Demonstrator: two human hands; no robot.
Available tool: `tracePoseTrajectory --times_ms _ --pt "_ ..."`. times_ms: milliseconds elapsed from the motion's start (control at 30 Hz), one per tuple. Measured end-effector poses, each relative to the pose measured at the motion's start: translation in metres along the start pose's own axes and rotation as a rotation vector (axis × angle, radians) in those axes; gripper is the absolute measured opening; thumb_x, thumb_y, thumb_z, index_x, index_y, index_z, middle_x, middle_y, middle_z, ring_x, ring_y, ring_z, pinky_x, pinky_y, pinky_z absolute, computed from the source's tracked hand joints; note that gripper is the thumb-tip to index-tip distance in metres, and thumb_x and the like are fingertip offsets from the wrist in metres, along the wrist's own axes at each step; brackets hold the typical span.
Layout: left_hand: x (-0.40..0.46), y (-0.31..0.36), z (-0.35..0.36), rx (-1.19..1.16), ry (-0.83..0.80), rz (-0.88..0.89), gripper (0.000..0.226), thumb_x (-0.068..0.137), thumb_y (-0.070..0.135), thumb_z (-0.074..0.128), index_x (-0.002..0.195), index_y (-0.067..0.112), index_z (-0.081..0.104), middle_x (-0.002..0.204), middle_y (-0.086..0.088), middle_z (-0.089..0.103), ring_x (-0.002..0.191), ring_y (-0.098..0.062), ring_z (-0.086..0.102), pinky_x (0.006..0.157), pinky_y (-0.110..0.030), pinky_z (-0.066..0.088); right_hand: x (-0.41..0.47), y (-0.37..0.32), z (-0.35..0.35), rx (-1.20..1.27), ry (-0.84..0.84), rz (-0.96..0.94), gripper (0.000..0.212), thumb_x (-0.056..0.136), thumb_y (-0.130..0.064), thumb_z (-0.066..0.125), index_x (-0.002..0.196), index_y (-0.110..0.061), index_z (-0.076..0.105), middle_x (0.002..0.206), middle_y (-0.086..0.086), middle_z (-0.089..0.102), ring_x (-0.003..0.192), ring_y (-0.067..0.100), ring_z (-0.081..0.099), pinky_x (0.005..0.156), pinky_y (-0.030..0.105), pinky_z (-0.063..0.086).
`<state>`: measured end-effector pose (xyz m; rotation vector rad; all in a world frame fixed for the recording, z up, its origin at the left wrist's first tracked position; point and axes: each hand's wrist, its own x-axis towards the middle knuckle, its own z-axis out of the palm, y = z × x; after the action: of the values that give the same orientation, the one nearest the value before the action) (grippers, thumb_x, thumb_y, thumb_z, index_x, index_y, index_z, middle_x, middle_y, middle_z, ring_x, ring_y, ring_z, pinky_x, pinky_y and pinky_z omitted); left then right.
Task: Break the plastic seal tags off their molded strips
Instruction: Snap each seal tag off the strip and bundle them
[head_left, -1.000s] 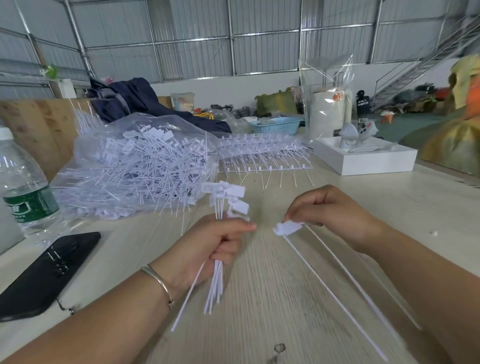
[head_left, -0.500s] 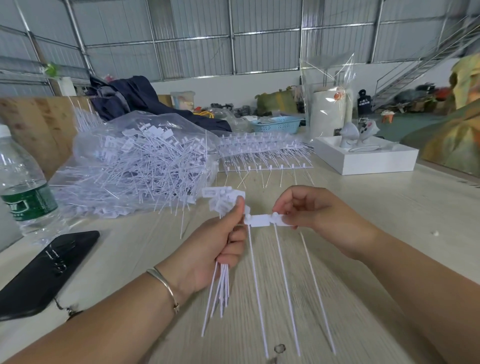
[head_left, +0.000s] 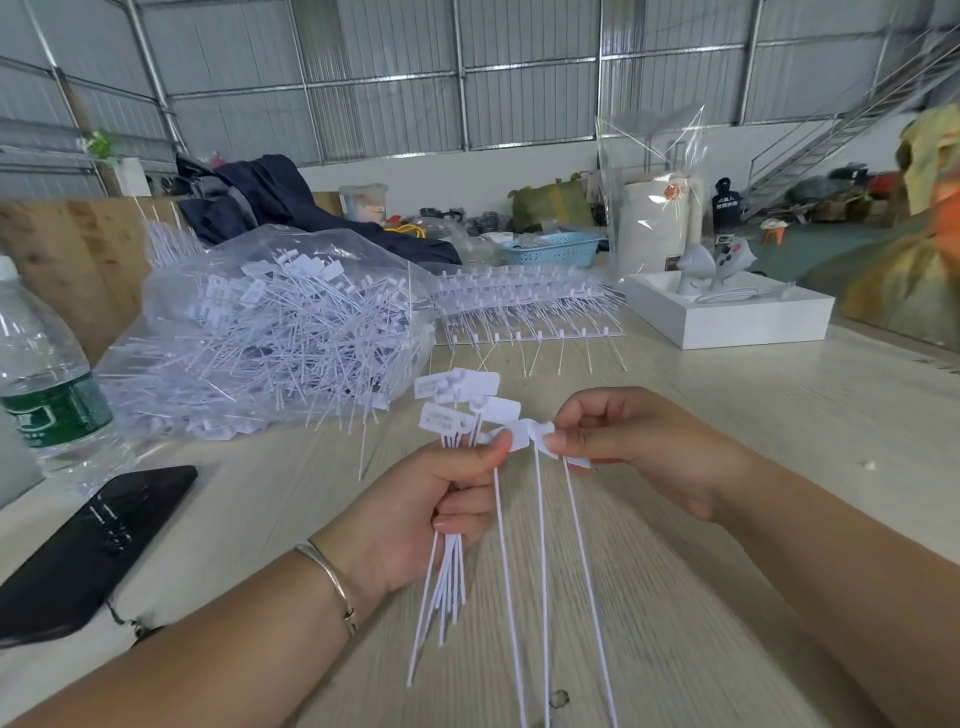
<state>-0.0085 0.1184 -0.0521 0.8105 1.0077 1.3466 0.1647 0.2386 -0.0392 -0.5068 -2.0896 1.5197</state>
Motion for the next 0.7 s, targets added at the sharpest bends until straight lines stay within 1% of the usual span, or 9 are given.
tracePoseTrajectory --times_ms 67,167,233,300,400,467,567,633,700 --pt "0.000 -0.002 0.002 -0.014 -0.061 -0.039 0.022 0.076 0.019 0.075 0.066 0.020 0.056 0.056 0.008 0.018 0.035 0.000 0.021 0.031 -0.012 0.017 0.001 -0.001 0.003 0.034 -0.054 -0.015 0.020 0.070 -0.032 0.079 0.074 -0.015 0.068 0.064 0.000 0.060 0.066 0.012 0.054 0.068 0.016 0.044" --pt "-0.002 -0.003 0.007 0.067 -0.182 -0.084 0.013 0.081 0.030 0.069 0.072 0.021 0.067 0.053 0.010 0.024 0.037 0.000 0.022 0.033 -0.012 0.014 -0.001 -0.001 0.010 0.051 -0.143 -0.028 0.015 0.078 -0.031 0.073 0.076 -0.017 0.067 0.070 0.001 0.063 0.071 0.013 0.056 0.079 0.025 0.043" --pt "-0.003 -0.002 0.007 0.101 -0.204 -0.101 0.021 0.085 0.034 0.063 0.071 0.022 0.072 0.054 0.010 0.024 0.039 -0.002 0.017 0.034 -0.012 0.013 -0.002 -0.003 0.013 0.027 -0.137 -0.020 0.014 0.080 -0.031 0.069 0.076 -0.018 0.066 0.072 0.003 0.065 0.073 0.016 0.056 0.080 0.029 0.041" --pt "-0.002 0.000 0.005 0.070 -0.162 -0.109 0.023 0.088 0.032 0.062 0.070 0.020 0.070 0.053 0.010 0.026 0.040 -0.004 0.014 0.035 -0.013 0.011 -0.002 -0.005 0.016 -0.016 -0.108 -0.013 0.019 0.079 -0.035 0.064 0.075 -0.016 0.062 0.068 0.003 0.065 0.069 0.015 0.056 0.073 0.024 0.041" --pt "0.002 0.000 0.003 -0.025 -0.026 -0.098 0.019 0.079 0.029 0.068 0.068 0.016 0.060 0.053 0.008 0.025 0.036 -0.001 0.019 0.034 -0.014 0.009 0.000 -0.006 0.015 -0.049 -0.020 -0.012 0.022 0.084 -0.029 0.065 0.076 -0.010 0.057 0.058 -0.002 0.055 0.055 0.010 0.047 0.056 0.016 0.038" --pt "0.005 -0.001 0.002 -0.009 0.093 -0.066 0.024 0.074 0.029 0.070 0.065 0.015 0.053 0.054 0.007 0.024 0.035 -0.003 0.019 0.033 -0.014 0.009 0.001 -0.006 0.009 -0.105 0.077 -0.010 0.018 0.086 -0.020 0.069 0.080 -0.006 0.059 0.063 0.007 0.048 0.058 0.013 0.042 0.057 0.017 0.034" --pt "0.006 -0.002 0.001 0.086 0.215 -0.033 0.028 0.081 0.029 0.067 0.065 0.015 0.049 0.055 0.006 0.027 0.036 -0.004 0.020 0.033 -0.015 0.011 0.001 -0.004 0.003 -0.158 0.132 -0.043 0.017 0.085 -0.014 0.071 0.088 0.000 0.063 0.074 0.011 0.045 0.067 0.016 0.040 0.060 0.020 0.030" --pt "0.006 -0.004 0.002 0.129 0.239 -0.023 0.028 0.084 0.029 0.066 0.066 0.014 0.050 0.054 0.005 0.035 0.037 -0.004 0.022 0.032 -0.014 0.013 0.001 -0.004 0.006 -0.162 0.127 -0.065 0.014 0.084 -0.014 0.072 0.089 -0.002 0.067 0.072 0.010 0.045 0.064 0.011 0.040 0.057 0.015 0.030" --pt "0.006 -0.004 0.003 0.183 0.221 -0.010 0.024 0.082 0.030 0.067 0.070 0.014 0.055 0.058 0.004 0.043 0.040 -0.004 0.023 0.032 -0.014 0.016 0.001 -0.003 0.008 -0.177 0.119 -0.081 0.009 0.085 -0.013 0.071 0.088 -0.005 0.070 0.070 0.009 0.043 0.064 0.011 0.037 0.057 0.016 0.029"
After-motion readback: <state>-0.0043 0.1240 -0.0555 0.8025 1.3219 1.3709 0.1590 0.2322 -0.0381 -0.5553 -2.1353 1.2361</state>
